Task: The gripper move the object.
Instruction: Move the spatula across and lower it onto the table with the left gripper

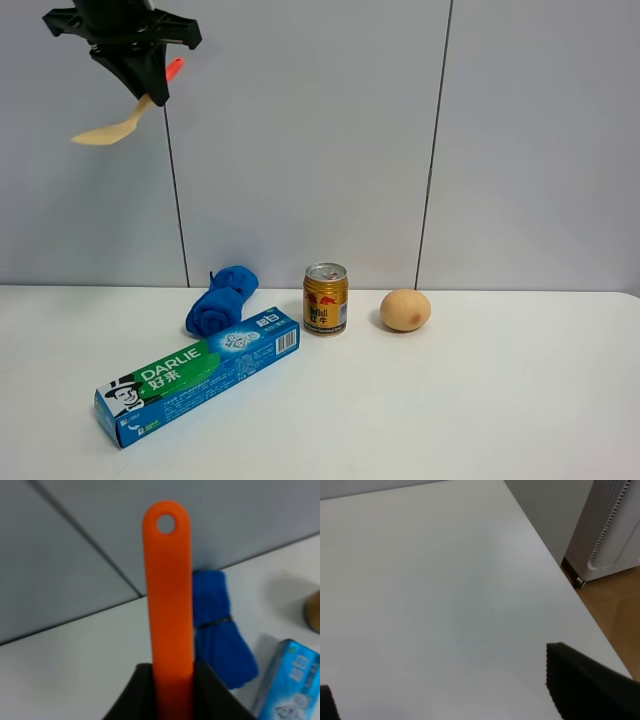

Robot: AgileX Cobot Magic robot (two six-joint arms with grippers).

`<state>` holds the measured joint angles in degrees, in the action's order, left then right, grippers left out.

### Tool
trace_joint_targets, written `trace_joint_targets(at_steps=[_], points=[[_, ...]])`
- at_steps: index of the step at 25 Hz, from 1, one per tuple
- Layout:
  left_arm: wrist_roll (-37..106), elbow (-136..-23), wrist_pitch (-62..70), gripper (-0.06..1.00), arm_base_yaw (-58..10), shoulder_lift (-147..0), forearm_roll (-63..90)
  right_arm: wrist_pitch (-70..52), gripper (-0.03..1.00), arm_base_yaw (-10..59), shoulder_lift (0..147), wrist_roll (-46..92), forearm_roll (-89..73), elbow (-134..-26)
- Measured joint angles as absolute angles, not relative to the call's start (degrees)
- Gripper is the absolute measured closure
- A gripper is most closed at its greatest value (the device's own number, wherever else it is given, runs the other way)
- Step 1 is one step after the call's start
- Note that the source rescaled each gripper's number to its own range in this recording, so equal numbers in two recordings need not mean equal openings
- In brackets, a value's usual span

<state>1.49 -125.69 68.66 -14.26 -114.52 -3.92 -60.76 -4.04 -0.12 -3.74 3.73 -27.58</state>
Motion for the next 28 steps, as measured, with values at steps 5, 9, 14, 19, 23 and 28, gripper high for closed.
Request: trace_joint_targets(at_steps=[5,9,14,19,23,28], points=[[1.4,-125.7,68.5,0.94,-8.8,-119.4,-2.6,-60.8,-0.03,-4.0,-0.1,-3.7,3.7,-27.6],[1.4,-125.7,68.6,0.94,-7.6,-125.0,1.0,-60.8,-0.03,-4.0,-0.1,-3.7,3.7,-27.6],[2.3,-125.7,69.4,0.94,-7.6,-132.1,1.9,-60.8,-0.03,-4.0,-0.1,-3.7,3.7,-27.6],[2.9,-125.7,69.3,0.94,-6.7,-137.3,2.8,-60.8,-0.03,-4.0,-0.1,-3.7,3.7,-27.6],[2.9,-125.7,67.9,0.94,-6.3,-140.0,2.8,-60.8,-0.03,-4.0,-0.1,-3.7,3.7,-27.6],[2.6,-125.7,65.4,0.94,-6.3,-142.3,2.9,-60.8,-0.03,-4.0,-0.1,-3.7,3.7,-27.6]])
